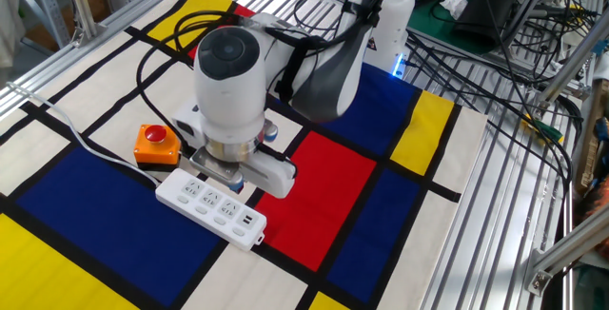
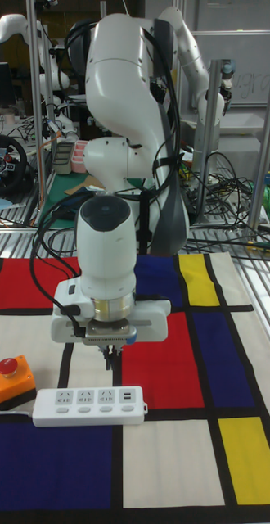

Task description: Turn on the power strip by pressing the button

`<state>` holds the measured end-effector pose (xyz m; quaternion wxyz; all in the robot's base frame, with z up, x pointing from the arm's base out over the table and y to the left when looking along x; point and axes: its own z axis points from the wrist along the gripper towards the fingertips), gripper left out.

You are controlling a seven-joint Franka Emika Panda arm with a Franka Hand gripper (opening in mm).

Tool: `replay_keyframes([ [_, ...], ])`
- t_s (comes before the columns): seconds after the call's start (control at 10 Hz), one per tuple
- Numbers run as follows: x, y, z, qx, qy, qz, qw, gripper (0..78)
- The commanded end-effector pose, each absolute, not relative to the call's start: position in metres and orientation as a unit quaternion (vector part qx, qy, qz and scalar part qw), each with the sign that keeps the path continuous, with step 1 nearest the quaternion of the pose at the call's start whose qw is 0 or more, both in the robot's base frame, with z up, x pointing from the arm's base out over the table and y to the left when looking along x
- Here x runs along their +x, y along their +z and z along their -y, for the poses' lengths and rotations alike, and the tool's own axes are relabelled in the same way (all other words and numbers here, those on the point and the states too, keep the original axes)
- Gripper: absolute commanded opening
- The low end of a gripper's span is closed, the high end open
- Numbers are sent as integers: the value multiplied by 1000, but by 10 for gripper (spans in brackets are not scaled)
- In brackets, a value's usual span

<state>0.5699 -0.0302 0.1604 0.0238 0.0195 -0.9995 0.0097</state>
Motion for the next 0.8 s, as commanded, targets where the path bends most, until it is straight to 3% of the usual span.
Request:
replay_keyframes([
  [0.1, 586, 149, 57, 39, 9, 999, 16, 0],
  [0.8, 599, 138, 63, 43, 14, 999, 13, 0],
])
